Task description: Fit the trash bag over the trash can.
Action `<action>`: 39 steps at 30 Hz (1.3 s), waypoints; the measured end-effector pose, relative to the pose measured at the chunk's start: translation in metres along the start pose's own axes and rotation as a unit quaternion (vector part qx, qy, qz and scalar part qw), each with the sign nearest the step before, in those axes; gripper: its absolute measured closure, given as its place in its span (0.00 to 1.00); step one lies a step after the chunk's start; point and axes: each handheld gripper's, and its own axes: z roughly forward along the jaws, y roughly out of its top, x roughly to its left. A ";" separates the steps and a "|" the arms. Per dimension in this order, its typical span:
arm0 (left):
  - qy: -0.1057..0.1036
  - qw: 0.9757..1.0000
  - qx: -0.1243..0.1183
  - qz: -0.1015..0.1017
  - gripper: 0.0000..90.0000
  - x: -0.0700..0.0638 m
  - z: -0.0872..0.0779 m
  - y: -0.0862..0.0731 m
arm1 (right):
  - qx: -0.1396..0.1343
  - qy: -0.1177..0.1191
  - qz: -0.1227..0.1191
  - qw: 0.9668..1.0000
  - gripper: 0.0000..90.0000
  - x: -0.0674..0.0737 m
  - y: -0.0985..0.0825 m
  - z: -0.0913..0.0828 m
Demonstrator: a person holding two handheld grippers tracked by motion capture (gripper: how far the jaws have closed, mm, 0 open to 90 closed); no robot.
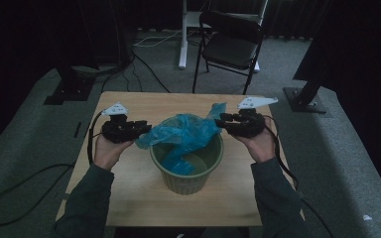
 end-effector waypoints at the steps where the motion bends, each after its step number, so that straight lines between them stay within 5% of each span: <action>1: -0.002 1.000 0.000 0.000 0.74 -0.001 0.000 0.000 | 0.005 0.004 0.001 1.000 0.69 -0.001 0.001 0.004; 4: -0.007 1.000 0.001 0.001 0.75 -0.004 0.001 -0.004 | 0.026 0.008 0.002 1.000 0.71 -0.004 -0.001 0.016; 5: -0.007 1.000 0.000 -0.001 0.76 -0.004 0.001 -0.005 | 0.033 0.017 0.006 0.999 0.80 -0.006 -0.005 0.019; 12: -0.015 1.000 0.007 -0.007 0.77 -0.005 0.002 -0.014 | 0.036 0.021 0.005 0.999 0.99 -0.004 -0.019 0.010; 30: -0.020 1.000 0.022 0.001 0.77 -0.013 -0.008 -0.032 | 0.044 0.080 0.025 0.996 0.99 0.007 -0.054 -0.024; 39: -0.039 0.999 0.033 0.005 0.75 -0.021 -0.012 -0.044 | 0.081 0.145 0.007 0.986 0.99 0.016 -0.064 -0.028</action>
